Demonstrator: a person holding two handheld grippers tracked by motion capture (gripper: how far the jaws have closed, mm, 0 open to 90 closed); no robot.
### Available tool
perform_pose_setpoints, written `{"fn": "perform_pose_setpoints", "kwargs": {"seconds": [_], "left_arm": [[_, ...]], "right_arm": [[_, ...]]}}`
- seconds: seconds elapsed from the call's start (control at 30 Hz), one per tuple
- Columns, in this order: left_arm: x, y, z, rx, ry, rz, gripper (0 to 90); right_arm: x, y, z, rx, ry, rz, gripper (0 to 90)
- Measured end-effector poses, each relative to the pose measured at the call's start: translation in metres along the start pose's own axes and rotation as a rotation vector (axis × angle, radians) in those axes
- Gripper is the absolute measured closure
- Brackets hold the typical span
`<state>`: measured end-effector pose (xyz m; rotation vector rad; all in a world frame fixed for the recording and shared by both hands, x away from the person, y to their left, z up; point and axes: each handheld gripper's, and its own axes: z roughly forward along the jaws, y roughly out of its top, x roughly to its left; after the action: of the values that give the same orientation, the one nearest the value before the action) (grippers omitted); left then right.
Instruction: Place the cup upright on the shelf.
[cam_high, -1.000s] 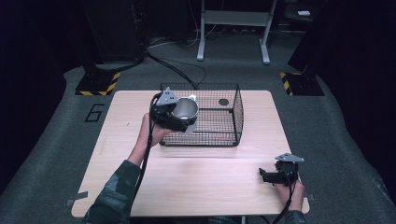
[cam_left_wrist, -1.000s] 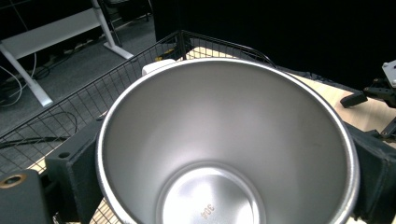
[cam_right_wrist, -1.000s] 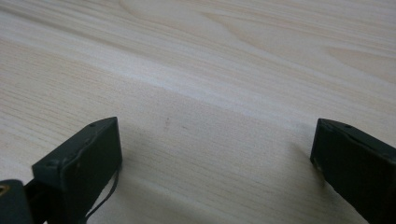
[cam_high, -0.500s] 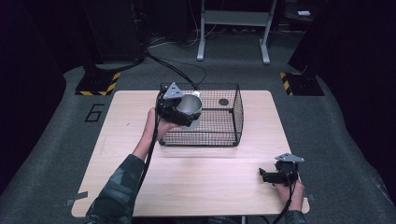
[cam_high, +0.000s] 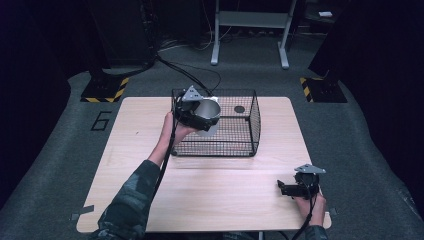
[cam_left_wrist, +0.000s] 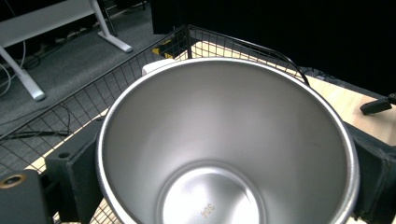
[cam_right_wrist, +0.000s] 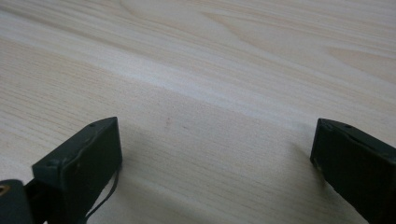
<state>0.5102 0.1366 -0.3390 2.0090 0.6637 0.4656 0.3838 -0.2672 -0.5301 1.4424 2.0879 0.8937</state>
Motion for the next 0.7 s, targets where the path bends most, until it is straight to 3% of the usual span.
{"fn": "perform_pose_setpoints", "kwargs": {"seconds": [0.7], "left_arm": [[0.012, -0.004, 0.044, 0.083, -0.005, -0.023, 6.6]], "right_arm": [[0.0, 0.0, 0.0, 0.001, 0.002, -0.003, 1.6]]}}
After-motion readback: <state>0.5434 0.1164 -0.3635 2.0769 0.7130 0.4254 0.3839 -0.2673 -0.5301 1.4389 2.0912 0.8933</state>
